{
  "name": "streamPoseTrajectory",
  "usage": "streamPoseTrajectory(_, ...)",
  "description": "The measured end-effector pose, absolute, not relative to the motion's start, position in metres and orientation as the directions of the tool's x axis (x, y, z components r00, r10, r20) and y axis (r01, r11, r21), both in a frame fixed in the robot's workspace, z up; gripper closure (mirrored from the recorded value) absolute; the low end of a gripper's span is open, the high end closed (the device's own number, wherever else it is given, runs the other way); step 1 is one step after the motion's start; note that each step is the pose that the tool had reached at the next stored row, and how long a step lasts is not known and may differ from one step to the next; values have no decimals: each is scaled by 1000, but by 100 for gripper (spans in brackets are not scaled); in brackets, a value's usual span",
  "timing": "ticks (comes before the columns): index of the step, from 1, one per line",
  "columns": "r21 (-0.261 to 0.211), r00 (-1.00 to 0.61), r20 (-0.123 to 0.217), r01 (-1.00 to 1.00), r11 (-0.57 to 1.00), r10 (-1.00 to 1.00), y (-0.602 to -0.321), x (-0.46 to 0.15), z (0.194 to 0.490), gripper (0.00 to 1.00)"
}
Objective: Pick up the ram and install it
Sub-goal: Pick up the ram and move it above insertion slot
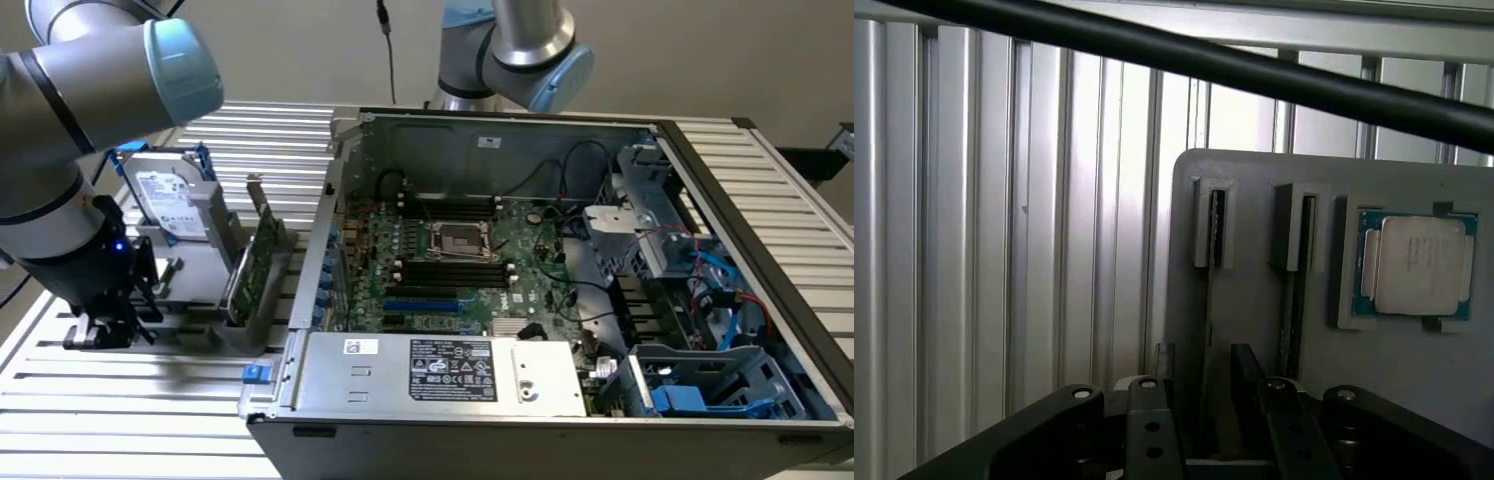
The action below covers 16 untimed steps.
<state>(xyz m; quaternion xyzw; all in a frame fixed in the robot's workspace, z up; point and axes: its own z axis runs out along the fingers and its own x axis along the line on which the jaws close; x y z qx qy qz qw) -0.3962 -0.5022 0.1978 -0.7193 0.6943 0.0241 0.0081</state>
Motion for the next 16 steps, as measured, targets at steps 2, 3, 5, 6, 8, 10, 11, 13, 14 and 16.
streamPoseTrajectory(2, 22, 35, -46, -999, -36, -998, -502, -396, 197, 64)
streamPoseTrajectory(3, 22, 35, -46, -999, -36, -998, -502, -396, 196, 64)
streamPoseTrajectory(5, 22, 35, -46, -999, -36, -998, -502, -396, 195, 64)
streamPoseTrajectory(6, 22, 35, -46, -999, -36, -998, -502, -396, 195, 64)
streamPoseTrajectory(8, 22, 35, -46, -999, -36, -998, -502, -396, 194, 64)
streamPoseTrajectory(10, 22, 35, -46, -999, -36, -998, -502, -396, 194, 64)
streamPoseTrajectory(11, 22, 34, -46, -999, -36, -998, -502, -396, 194, 65)
streamPoseTrajectory(13, 22, 34, -46, -999, -35, -998, -502, -396, 194, 72)
streamPoseTrajectory(14, 22, 34, -46, -999, -35, -998, -502, -396, 194, 78)
streamPoseTrajectory(16, 22, 34, -46, -999, -35, -998, -502, -396, 194, 84)
